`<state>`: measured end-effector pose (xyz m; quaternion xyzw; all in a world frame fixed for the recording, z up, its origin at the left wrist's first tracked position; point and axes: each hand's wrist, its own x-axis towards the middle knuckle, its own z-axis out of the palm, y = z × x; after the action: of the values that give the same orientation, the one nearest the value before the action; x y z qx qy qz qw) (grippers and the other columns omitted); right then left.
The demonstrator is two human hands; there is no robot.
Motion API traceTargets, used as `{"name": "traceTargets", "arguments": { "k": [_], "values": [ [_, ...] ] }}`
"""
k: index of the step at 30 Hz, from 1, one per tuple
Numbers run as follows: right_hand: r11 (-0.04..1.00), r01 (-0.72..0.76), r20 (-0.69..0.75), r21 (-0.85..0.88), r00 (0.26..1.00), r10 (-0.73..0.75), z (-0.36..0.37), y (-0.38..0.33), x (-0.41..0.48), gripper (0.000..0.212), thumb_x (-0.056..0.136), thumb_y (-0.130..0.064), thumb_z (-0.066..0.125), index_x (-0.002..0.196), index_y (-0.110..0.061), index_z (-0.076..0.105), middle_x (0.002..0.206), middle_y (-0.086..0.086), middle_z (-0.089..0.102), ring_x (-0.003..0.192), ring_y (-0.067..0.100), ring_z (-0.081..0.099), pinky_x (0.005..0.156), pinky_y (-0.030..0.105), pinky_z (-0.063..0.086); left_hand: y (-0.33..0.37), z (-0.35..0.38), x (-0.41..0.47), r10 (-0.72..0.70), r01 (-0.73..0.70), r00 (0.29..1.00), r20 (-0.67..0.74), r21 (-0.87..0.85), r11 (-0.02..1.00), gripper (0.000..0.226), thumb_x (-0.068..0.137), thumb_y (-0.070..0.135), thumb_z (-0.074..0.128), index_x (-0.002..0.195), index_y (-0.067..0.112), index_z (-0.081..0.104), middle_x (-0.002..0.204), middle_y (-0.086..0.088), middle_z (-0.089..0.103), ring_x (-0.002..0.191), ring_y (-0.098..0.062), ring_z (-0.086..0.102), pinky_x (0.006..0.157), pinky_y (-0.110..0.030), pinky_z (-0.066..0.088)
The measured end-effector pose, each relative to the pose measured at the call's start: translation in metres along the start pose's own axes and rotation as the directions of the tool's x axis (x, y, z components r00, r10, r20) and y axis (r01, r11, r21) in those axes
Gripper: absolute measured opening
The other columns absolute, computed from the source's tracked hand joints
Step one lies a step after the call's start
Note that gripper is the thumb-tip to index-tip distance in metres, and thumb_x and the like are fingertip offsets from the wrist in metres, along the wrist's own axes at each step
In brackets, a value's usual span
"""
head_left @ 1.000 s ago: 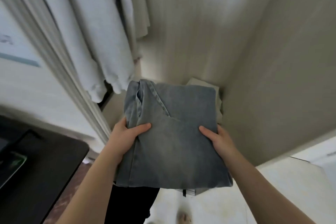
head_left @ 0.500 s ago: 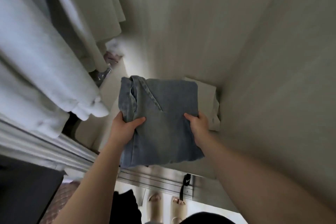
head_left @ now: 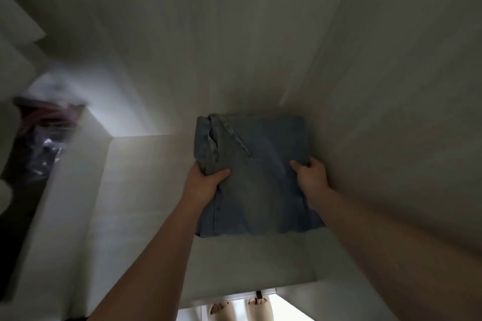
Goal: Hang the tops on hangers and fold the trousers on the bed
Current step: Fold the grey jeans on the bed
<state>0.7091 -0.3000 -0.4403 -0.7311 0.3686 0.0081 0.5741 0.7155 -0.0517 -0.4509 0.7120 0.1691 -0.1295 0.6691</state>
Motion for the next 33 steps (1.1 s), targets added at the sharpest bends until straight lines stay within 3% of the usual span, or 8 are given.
{"name": "traceTargets", "arguments": {
  "k": [5,7,9,13,17,23,29,33],
  "values": [
    [0.944,0.135,-0.095,-0.302,0.981,-0.171,0.027,-0.006,0.045,0.054,0.092,-0.014,0.065,0.143,-0.007,0.049,0.140,0.016,0.056,0.131,0.034,0.052,0.111,0.042,0.041,-0.015,0.027,0.063,0.171,-0.121,0.973,-0.157,0.288,0.950,0.085,0.087,0.033,0.076,0.155,0.022,0.025,0.151,-0.010,0.043,0.136,-0.030,0.044,0.111,-0.047,0.040],
    [0.773,0.367,-0.001,-0.517,0.903,-0.429,0.045,0.005,0.048,0.067,0.093,-0.017,0.063,0.154,-0.014,0.034,0.157,0.013,0.038,0.144,0.031,0.035,0.119,0.043,0.028,-0.026,0.041,0.073,0.402,-0.263,0.904,-0.145,0.554,0.790,0.081,0.093,0.040,0.061,0.160,0.026,0.017,0.163,-0.014,0.025,0.147,-0.037,0.027,0.119,-0.051,0.029],
    [0.583,0.478,0.174,-0.657,0.849,-0.500,0.064,0.023,0.052,0.068,0.100,-0.027,0.054,0.159,-0.028,0.021,0.167,0.005,0.016,0.152,0.028,0.017,0.121,0.049,0.019,-0.045,0.057,0.085,0.501,-0.348,0.865,0.020,0.743,0.572,0.069,0.097,0.050,0.044,0.159,0.034,0.019,0.168,-0.010,0.013,0.152,-0.038,0.015,0.122,-0.053,0.022],
    [0.403,0.451,0.310,-0.796,0.876,-0.368,0.090,0.062,0.087,0.058,0.105,-0.049,0.027,0.159,-0.040,0.007,0.169,-0.002,-0.003,0.155,0.029,0.001,0.122,0.057,0.011,-0.083,0.073,0.122,0.313,-0.245,0.944,0.107,0.863,0.442,0.065,0.096,0.068,0.016,0.158,0.049,0.004,0.169,0.002,-0.012,0.155,-0.033,-0.006,0.121,-0.061,0.013],
    [0.320,0.448,0.292,-0.835,0.854,-0.431,0.110,0.084,0.117,0.064,0.100,-0.056,0.012,0.160,-0.037,0.004,0.169,0.000,-0.004,0.155,0.029,-0.001,0.123,0.057,0.006,-0.102,0.076,0.151,0.377,-0.248,0.923,0.076,0.868,0.431,0.065,0.100,0.065,0.028,0.158,0.049,0.003,0.169,0.003,-0.014,0.155,-0.033,-0.009,0.122,-0.061,0.013],
    [0.302,0.445,0.287,-0.843,0.846,-0.449,0.117,0.097,0.139,0.065,0.100,-0.055,0.012,0.160,-0.035,-0.001,0.169,0.000,-0.010,0.155,0.028,-0.006,0.123,0.055,0.002,-0.112,0.087,0.167,0.396,-0.240,0.916,0.067,0.883,0.404,0.065,0.101,0.064,0.030,0.158,0.048,0.004,0.169,0.000,-0.011,0.155,-0.034,-0.007,0.122,-0.059,0.014],
    [0.292,0.454,0.406,-0.842,0.889,-0.213,0.111,0.074,0.147,0.068,0.103,-0.059,0.019,0.156,-0.037,-0.017,0.164,-0.002,-0.028,0.152,0.026,-0.021,0.122,0.057,-0.003,-0.091,0.083,0.170,0.194,-0.192,0.973,0.125,0.905,0.380,0.068,0.100,0.066,0.025,0.156,0.050,-0.010,0.166,0.002,-0.024,0.154,-0.033,-0.017,0.123,-0.058,0.008],
    [0.283,0.478,0.468,-0.832,0.877,-0.108,0.086,0.063,0.113,0.074,0.103,-0.054,0.031,0.158,-0.034,-0.014,0.166,-0.001,-0.024,0.154,0.028,-0.014,0.123,0.055,0.001,-0.084,0.072,0.134,0.131,-0.231,0.972,0.197,0.910,0.345,0.073,0.100,0.061,0.035,0.159,0.044,-0.005,0.166,0.002,-0.025,0.154,-0.032,-0.013,0.122,-0.057,0.008]
  ]
}}
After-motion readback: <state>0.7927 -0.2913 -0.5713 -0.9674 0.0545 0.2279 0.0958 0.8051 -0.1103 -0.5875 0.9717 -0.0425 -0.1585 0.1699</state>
